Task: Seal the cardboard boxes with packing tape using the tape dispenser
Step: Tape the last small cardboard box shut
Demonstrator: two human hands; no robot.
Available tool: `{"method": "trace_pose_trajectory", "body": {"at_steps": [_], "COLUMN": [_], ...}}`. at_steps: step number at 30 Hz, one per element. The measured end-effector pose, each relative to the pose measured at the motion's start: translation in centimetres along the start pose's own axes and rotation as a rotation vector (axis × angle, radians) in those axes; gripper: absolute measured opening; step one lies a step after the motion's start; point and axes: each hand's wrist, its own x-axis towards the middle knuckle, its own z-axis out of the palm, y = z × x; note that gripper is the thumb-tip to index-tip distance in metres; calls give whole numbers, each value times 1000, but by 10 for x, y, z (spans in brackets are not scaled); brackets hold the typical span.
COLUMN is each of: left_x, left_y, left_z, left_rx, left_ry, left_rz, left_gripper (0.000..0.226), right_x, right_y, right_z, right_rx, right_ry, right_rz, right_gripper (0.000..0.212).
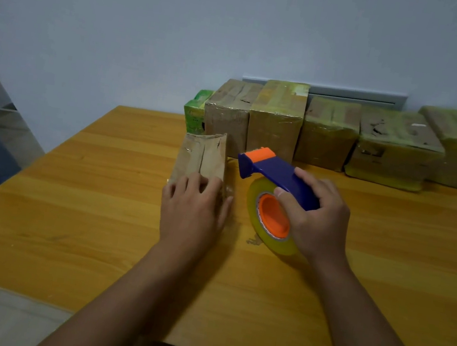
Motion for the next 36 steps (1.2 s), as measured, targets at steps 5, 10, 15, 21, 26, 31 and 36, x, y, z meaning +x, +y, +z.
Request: {"method": "trace_pose_trajectory", "body": {"at_steps": [5,10,15,21,26,31,36], "left_x": [6,7,7,31,30,21,16], "left_y": [-12,-29,-23,-35,-43,-45,-36], "left_z": [-6,-2,-13,-28,-10,2,4], "left_rx": [-23,-46,-26,-298,-289,-274,-266], "left_ry": [-15,15,-114,-279,-180,-5,14], "left_rz": [133,254,233,98,167,276,268], "left_gripper": [30,27,46,56,45,44,36], "right_x": [-1,-3,-3,-4,-5,-6,-6], "right_y": [2,4,5,5,7,6,5], "right_z": [-1,-2,-3,-2,-3,-2,-3], "right_rx": [-7,-7,-17,-15,-12,1,2], "right_ry": [-8,-16,-26,-31,-34,-38,-35], "right_rz": [-18,-20,-37,-44,-52,-48,-43], "right_gripper": [57,59,60,61,63,63,66]}}
